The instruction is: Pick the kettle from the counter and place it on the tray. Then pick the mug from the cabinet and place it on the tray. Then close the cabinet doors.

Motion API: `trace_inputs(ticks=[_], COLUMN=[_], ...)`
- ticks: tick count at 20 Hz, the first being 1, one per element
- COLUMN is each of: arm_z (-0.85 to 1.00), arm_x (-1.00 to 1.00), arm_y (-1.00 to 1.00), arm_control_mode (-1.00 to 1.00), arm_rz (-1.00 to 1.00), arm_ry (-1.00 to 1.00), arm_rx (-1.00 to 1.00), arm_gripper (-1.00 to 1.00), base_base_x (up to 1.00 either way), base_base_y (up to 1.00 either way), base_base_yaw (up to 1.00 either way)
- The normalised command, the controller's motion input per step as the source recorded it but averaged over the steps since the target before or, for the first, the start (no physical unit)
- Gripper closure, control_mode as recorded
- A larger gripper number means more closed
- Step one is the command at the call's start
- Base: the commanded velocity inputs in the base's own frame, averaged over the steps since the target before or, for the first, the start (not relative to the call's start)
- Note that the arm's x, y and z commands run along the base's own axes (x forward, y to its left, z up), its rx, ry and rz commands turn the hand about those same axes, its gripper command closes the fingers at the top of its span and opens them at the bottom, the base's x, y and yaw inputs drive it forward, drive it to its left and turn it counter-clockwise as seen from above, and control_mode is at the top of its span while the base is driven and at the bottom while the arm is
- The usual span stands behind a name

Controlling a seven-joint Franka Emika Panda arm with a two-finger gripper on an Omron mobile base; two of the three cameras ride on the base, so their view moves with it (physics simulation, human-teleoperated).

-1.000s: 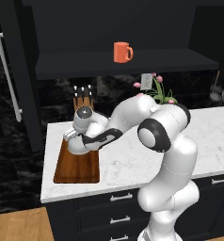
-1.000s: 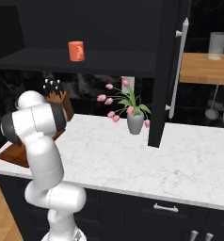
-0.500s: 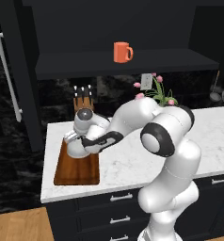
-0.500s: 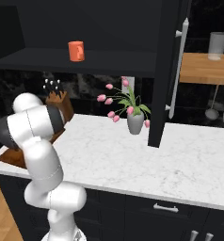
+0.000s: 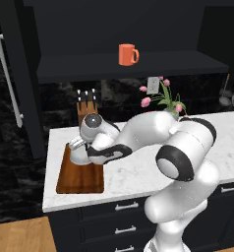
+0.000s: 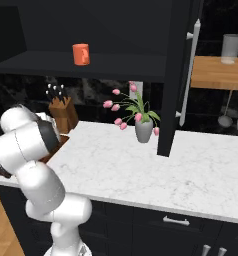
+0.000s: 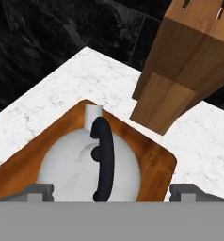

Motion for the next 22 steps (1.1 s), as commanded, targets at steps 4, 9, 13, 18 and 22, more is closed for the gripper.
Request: trace_inputs(ticks=[4, 9, 13, 18, 22], arm_z=[0.46, 0.48, 0.47, 0.43, 0.5], arm_x=[-0.42, -0.4, -0.51, -0.66, -0.68], arm_y=[-0.01, -0.04, -0.18, -0.25, -0.31], arm_control_mode=[-1.0, -1.0, -1.0, -1.0, -1.0], arm_rz=[0.0, 0.0, -0.01, 0.0, -0.01], arm_ry=[0.0, 0.0, 0.0, -0.02, -0.04], arm_rx=[0.11, 0.08, 0.02, 0.0, 0.0], arm_gripper=[-1.0, -1.0, -1.0, -1.0, -1.0], base_base_x=[0.0, 0.0, 0.0, 0.0, 0.0], base_base_y=[0.0, 0.0, 0.0, 0.0, 0.0], base_base_yaw=[0.0, 0.0, 0.0, 0.0, 0.0])
